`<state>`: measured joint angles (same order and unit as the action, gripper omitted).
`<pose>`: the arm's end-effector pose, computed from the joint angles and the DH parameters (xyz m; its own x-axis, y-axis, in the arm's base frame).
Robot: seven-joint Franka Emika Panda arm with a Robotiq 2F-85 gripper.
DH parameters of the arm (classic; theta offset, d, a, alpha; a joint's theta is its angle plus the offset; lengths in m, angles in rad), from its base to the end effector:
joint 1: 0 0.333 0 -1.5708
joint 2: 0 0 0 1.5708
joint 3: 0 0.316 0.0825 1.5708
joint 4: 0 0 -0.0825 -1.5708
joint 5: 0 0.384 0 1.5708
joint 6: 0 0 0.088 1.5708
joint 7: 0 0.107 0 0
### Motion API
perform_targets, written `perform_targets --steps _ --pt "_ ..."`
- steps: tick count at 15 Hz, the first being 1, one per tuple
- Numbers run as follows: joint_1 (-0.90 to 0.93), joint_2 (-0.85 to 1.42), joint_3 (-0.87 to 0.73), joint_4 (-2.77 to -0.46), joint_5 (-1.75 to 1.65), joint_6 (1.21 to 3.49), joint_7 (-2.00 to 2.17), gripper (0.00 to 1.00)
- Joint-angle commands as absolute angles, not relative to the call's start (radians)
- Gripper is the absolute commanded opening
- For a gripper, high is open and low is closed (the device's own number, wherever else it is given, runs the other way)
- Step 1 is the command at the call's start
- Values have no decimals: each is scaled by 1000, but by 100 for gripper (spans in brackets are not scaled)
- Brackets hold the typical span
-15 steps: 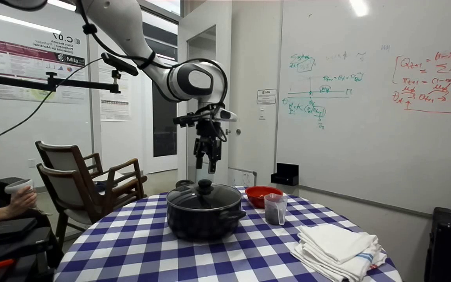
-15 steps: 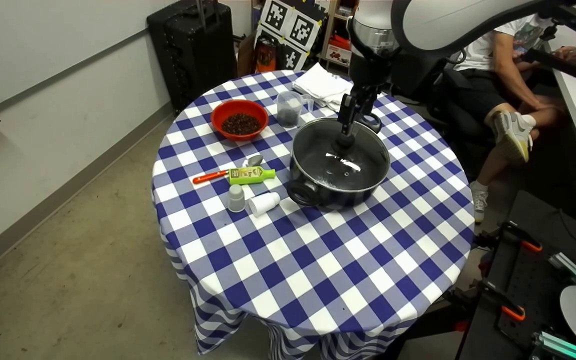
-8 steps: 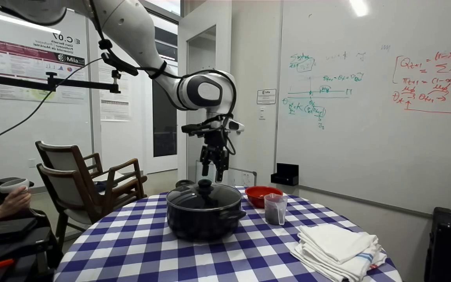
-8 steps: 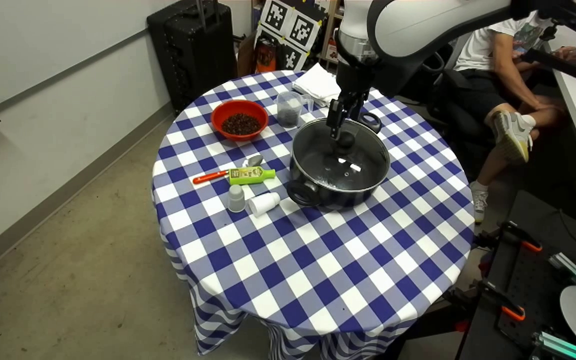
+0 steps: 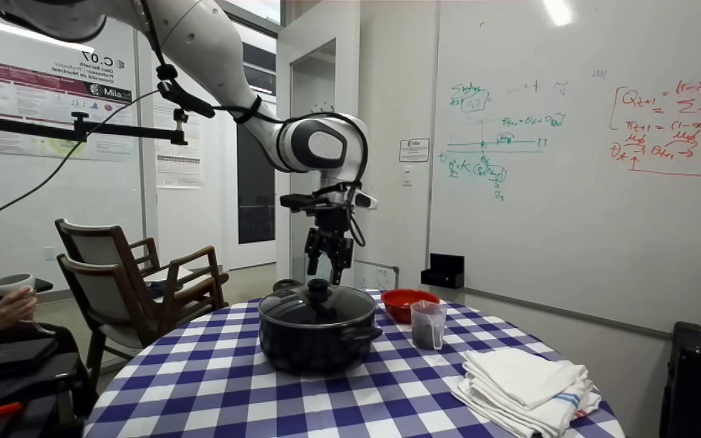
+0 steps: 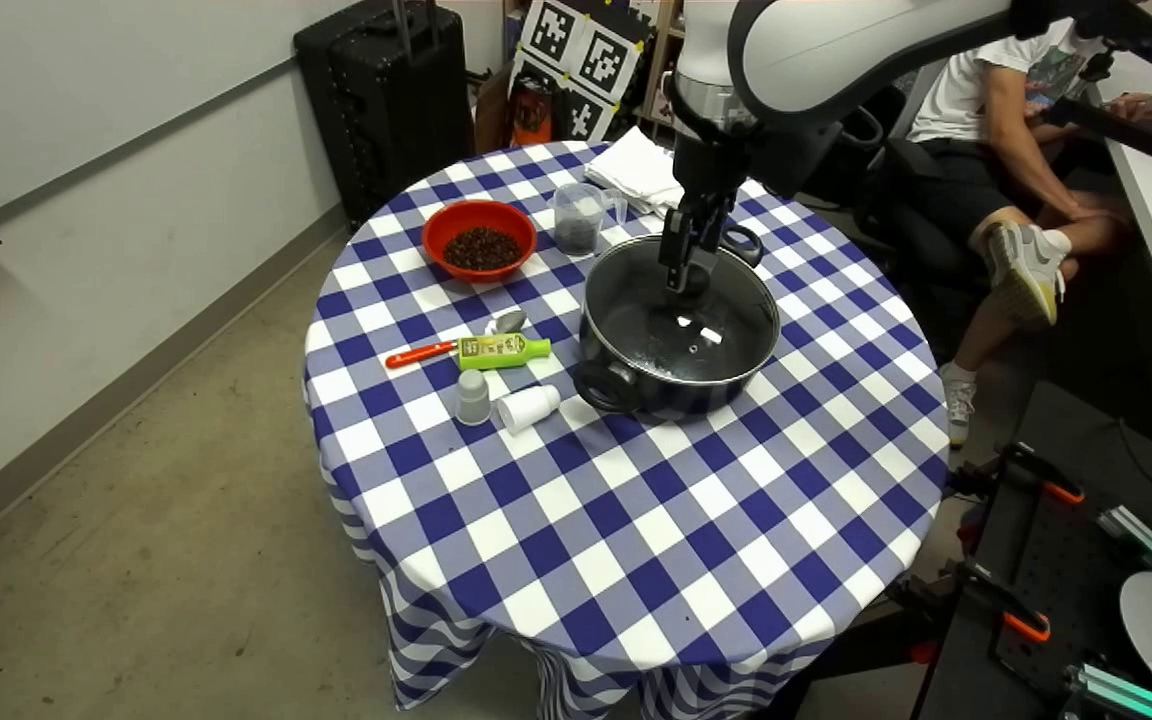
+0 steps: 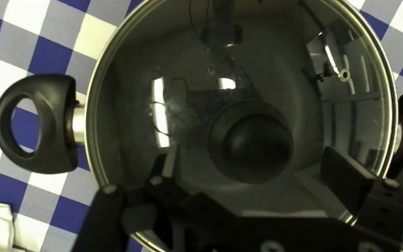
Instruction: Remove the glass lid from the black pot then put it back on top of the pot
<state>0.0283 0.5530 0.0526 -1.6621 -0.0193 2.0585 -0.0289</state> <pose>0.6612 0.0490 0.2749 0.9813 0.1142 -0.1547 0.1129 -0.9935 -0.0167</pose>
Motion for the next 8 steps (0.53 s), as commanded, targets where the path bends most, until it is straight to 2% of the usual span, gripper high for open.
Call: perform_targets --steps 1,8 --pt "29 550 66 -1655 4 2028 -66 100" --pt "36 559 75 -1657 3 2044 -65 100"
